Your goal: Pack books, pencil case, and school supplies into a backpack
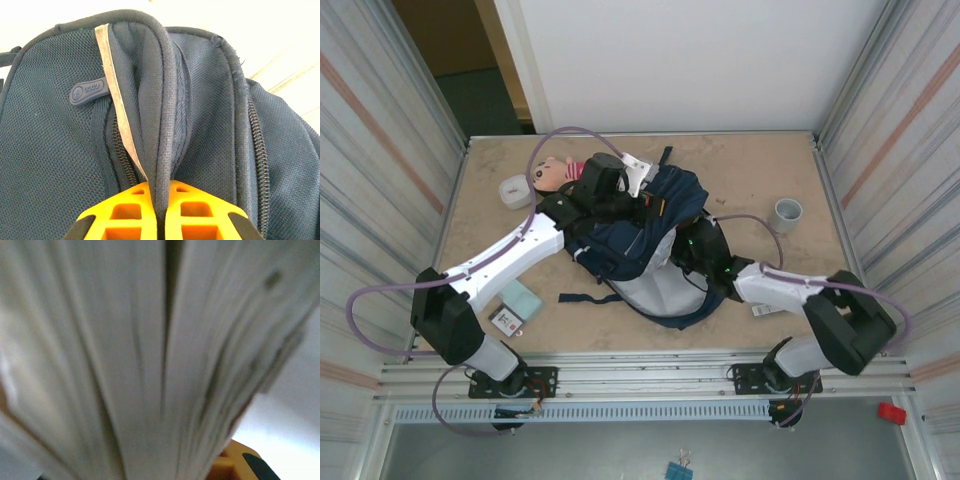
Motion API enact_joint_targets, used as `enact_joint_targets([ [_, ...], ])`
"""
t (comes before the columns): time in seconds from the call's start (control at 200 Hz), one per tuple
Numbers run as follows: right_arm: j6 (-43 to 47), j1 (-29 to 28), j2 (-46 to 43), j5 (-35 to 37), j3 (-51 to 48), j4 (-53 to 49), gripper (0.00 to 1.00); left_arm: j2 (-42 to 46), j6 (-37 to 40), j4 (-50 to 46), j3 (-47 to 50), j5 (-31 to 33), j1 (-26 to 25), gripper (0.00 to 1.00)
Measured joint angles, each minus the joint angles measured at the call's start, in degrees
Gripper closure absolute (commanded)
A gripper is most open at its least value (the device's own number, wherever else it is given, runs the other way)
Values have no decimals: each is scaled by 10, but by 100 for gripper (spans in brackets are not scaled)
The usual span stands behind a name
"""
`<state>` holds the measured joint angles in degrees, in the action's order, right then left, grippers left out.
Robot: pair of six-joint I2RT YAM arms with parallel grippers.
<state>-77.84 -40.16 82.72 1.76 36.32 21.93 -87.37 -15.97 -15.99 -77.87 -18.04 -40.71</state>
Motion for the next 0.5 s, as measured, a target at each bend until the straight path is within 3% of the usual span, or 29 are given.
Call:
enact_joint_targets([
  [0.15,0,0,65,1,38,24,85,0,0,0,0,0,2,100],
  [0.321,-12,8,95,-5,54,18,51,0,0,0,0,6,3,100],
  [0.501,-11,23,83,-15,52,-31,41,5,1,2,7,22,3,100],
])
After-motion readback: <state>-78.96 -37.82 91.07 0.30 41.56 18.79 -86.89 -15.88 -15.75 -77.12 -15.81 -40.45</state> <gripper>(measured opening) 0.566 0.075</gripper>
